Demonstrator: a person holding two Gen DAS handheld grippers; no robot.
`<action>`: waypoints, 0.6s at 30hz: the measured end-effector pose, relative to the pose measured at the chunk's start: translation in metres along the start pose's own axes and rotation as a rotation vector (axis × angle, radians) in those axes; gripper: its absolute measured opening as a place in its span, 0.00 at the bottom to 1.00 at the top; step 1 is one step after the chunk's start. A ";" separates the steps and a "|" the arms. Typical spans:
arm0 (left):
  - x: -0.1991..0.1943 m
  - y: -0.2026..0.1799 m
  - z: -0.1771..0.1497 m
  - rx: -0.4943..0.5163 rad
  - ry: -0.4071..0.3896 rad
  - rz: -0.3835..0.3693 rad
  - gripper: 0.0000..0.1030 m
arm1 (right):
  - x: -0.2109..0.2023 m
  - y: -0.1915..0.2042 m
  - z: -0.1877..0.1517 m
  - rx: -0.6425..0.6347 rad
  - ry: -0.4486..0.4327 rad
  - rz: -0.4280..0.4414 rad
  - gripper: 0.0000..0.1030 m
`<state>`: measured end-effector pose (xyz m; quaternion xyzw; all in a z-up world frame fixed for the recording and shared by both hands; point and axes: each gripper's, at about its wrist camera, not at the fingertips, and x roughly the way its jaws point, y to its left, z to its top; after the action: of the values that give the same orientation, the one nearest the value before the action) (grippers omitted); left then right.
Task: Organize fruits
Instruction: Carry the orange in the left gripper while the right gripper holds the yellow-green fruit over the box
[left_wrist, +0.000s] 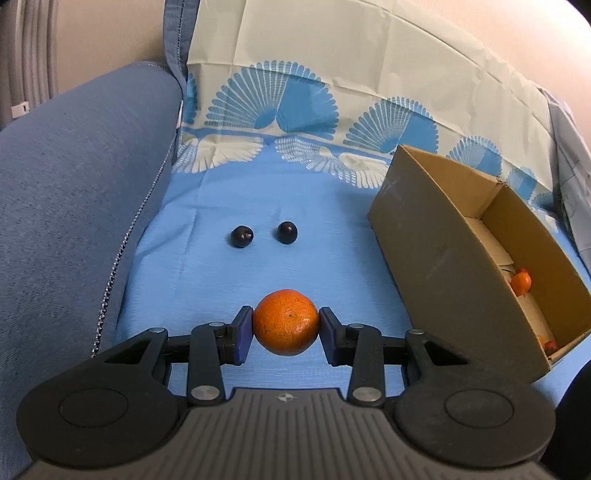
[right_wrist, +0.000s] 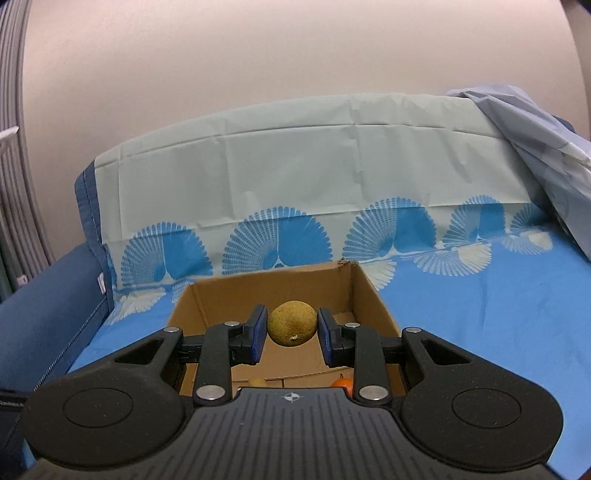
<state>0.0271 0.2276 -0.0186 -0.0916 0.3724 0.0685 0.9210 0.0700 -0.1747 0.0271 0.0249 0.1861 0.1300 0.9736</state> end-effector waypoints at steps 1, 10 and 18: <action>0.000 -0.002 -0.001 0.005 -0.002 0.010 0.41 | 0.001 -0.001 0.001 -0.004 -0.003 0.008 0.30; -0.004 -0.027 -0.007 0.114 -0.021 0.085 0.41 | 0.013 -0.005 0.000 -0.066 -0.088 0.062 0.30; -0.009 -0.039 -0.011 0.144 -0.007 0.098 0.41 | 0.012 -0.005 0.001 -0.085 -0.125 0.102 0.30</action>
<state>0.0206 0.1866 -0.0156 -0.0067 0.3771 0.0870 0.9221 0.0820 -0.1760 0.0232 0.0012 0.1180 0.1855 0.9755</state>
